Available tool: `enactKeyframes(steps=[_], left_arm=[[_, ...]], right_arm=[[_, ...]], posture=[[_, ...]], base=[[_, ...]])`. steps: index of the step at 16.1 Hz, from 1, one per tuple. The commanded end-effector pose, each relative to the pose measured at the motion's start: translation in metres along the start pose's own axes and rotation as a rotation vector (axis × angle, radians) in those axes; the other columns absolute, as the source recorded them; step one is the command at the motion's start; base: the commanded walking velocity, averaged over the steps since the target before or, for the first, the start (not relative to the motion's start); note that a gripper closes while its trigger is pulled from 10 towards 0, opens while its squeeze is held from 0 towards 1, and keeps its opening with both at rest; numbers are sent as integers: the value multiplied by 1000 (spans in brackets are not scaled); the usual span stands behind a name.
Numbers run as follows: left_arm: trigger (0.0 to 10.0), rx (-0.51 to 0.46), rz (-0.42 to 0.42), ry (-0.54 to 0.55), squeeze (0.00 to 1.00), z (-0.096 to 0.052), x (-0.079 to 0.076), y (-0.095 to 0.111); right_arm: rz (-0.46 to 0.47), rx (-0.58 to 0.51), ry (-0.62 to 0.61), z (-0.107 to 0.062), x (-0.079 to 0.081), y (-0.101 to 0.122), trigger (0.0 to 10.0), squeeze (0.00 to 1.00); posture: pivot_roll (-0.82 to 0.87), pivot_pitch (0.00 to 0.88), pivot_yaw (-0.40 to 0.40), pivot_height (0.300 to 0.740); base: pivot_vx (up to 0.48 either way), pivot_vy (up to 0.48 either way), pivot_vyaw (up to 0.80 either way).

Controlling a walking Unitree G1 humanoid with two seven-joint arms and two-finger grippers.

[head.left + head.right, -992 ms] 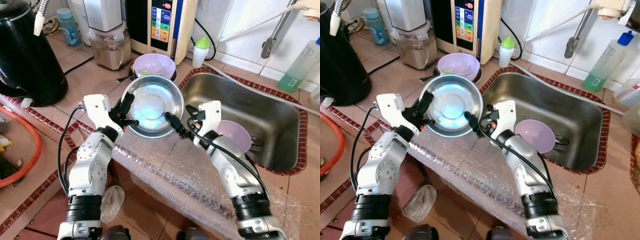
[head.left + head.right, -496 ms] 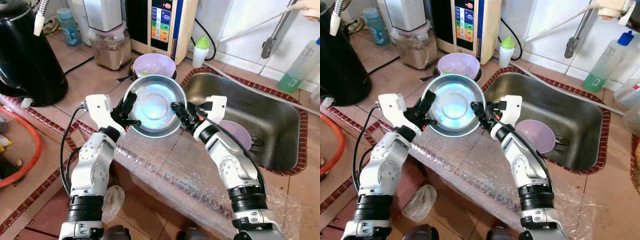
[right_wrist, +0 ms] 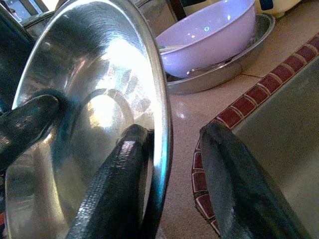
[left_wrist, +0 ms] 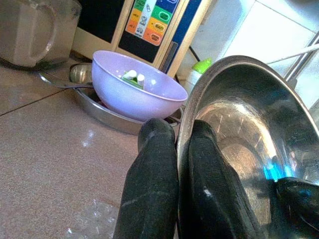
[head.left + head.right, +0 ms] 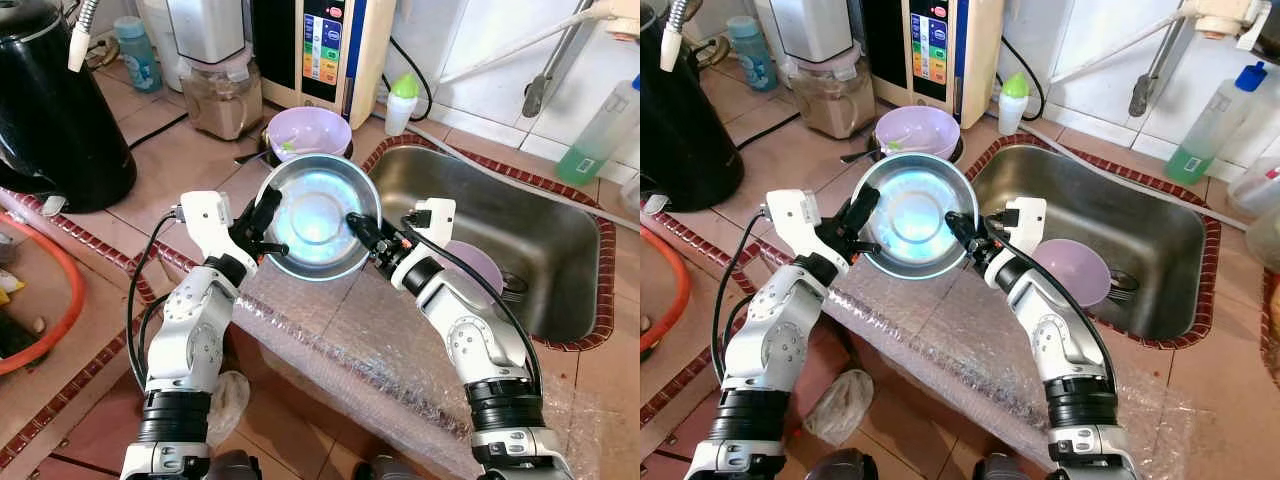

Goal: Kitchen organization

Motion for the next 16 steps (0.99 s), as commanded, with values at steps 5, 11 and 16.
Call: enactKeyframes(steps=[5, 11, 16], left_arm=[[0, -60, 52, 11, 0, 5, 0, 15], [9608, -36, 115, -27, 0, 9, -8, 13], [10000, 6, 191, -131, 1000, 12, -28, 8]], right_arm=[[51, 5, -40, -8, -11, -5, 0, 0], [41, -82, -164, -12, -29, 9, 0, 0], [76, -217, -256, -28, -53, 31, 0, 0]], posture=[[-67, 0, -11, 740], [-71, 0, -2, 740], [-65, 0, 11, 740]], base=[[0, 0, 0], [0, 0, 0], [0, 0, 0]])
Point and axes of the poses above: a point about 5 cm out from each wrist's last joint towards the gripper, its own z axis pointing out of the wrist towards the gripper, its own y axis along the axis of the wrist's last joint, x = y × z, the point moved 3 cm from there along z, pointing out of the wrist towards the gripper, and after that the axes turned 5 degrees about z, right-handed, at the moved point
